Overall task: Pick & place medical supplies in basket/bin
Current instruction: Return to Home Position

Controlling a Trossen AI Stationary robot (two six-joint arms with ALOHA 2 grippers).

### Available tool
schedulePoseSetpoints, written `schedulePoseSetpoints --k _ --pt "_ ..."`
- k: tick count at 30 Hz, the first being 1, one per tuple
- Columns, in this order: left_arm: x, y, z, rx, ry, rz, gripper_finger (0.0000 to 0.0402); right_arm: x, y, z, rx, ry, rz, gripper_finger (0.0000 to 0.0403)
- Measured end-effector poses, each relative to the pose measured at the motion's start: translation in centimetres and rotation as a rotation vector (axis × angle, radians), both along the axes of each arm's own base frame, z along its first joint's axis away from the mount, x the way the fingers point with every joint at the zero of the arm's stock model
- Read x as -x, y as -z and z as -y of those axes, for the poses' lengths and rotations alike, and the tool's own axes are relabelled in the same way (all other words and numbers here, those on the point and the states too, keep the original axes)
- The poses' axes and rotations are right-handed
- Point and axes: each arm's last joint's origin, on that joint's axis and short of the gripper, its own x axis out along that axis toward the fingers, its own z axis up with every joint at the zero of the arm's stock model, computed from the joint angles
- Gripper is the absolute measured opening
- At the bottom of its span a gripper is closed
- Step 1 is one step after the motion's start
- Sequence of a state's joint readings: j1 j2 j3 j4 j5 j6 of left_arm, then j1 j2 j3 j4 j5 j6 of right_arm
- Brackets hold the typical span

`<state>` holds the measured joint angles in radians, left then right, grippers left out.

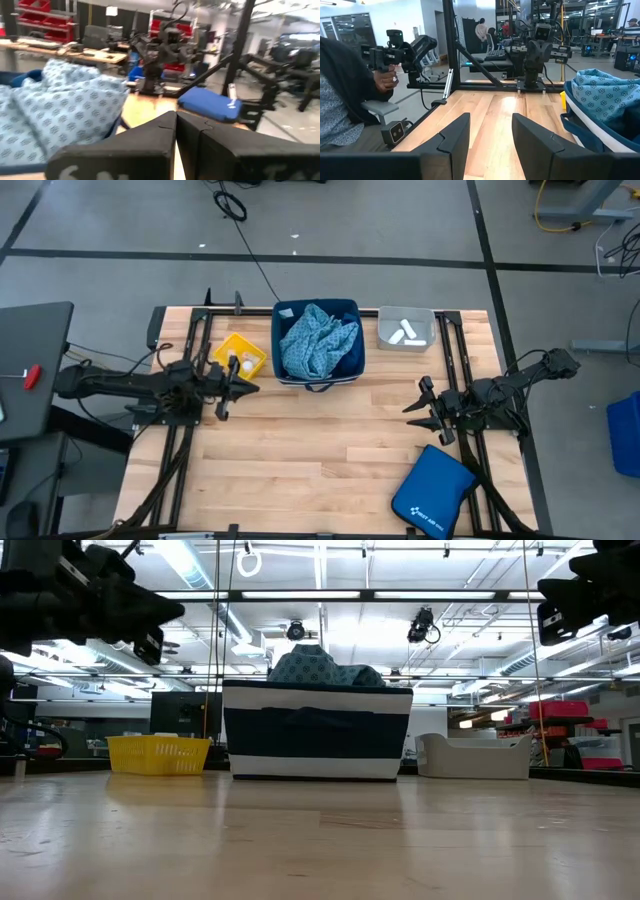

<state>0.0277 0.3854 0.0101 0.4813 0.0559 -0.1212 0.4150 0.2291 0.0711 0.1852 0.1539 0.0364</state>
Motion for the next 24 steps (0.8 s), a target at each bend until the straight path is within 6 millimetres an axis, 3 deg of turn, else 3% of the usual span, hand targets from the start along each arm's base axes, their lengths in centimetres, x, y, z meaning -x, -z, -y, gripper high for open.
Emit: schedulePoseSetpoints --k 10,24 --pt "1.7 -0.4 0.1 0.048 0.029 0.046 0.0009 0.0 0.0 0.0 0.000 0.000 0.000 0.0153" --pt "1.7 0.0 0.2 0.094 0.043 0.005 0.0009 0.0 0.0 0.0 0.000 0.000 0.000 0.0153"
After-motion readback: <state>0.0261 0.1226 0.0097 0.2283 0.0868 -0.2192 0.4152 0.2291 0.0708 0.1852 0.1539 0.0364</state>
